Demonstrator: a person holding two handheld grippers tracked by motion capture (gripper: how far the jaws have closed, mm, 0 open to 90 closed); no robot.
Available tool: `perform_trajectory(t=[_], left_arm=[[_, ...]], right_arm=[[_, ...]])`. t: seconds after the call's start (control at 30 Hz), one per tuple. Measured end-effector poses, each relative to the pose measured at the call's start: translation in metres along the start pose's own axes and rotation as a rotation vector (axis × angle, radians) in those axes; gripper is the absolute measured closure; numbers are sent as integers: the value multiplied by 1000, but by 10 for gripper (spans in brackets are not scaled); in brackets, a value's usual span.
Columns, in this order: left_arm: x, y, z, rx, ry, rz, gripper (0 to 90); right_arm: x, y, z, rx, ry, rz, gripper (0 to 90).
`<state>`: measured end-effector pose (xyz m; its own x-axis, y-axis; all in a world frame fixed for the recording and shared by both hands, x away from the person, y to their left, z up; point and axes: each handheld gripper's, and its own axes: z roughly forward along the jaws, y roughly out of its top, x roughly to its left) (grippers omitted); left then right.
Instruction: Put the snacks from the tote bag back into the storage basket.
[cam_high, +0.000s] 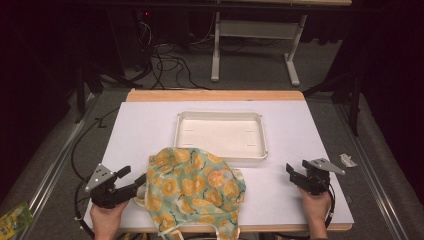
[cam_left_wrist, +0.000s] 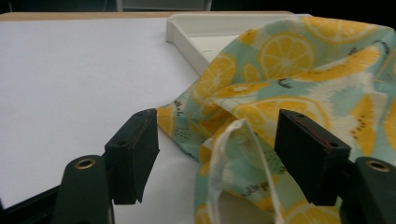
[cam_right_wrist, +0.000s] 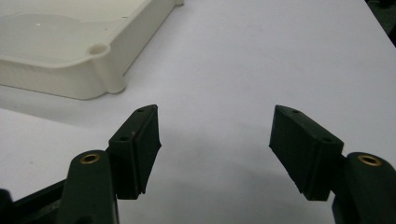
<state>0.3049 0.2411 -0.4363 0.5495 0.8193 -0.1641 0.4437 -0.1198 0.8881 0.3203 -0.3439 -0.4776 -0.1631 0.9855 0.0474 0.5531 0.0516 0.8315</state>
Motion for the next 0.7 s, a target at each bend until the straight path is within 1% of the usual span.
perform_trajectory(t=[0.03, 0.07, 0.1, 0.2, 0.23, 0.3, 0.4, 0.47, 0.5, 0.53, 0.57, 0.7], left_arm=[[-3, 1, -1, 0, -9, 10, 307], [-6, 1, -1, -2, -19, 15, 303], [-6, 1, -1, -2, -19, 15, 297], [-14, 3, 0, -1, -42, 31, 287], [-19, 3, 2, 5, -58, 39, 276], [-23, 3, 5, 19, -67, 49, 270], [-27, 2, 13, 49, -68, 61, 268], [-30, 1, 18, 68, -73, 77, 268], [-30, 1, 18, 68, -73, 77, 268], [-32, 0, 23, 87, -70, 94, 269], [-32, 0, 23, 87, -70, 94, 271], [-34, -3, 33, 111, -70, 97, 274]], right_arm=[[0, 0, 0, 1, -1, -3, 339], [0, 0, 0, 2, -1, -9, 339], [0, 0, 0, 2, -1, -9, 339], [0, 0, 0, 4, 0, -14, 339], [0, 0, 1, 3, -1, -14, 339], [0, 0, 1, 3, -1, -14, 339], [0, 0, 1, 3, -1, -18, 339], [0, 0, 1, 6, -2, -17, 340], [0, 0, 1, 6, -2, -17, 340], [1, 0, 1, 8, -2, -15, 340], [1, 0, 1, 8, -2, -15, 340], [1, 0, 1, 7, -4, -15, 340]])
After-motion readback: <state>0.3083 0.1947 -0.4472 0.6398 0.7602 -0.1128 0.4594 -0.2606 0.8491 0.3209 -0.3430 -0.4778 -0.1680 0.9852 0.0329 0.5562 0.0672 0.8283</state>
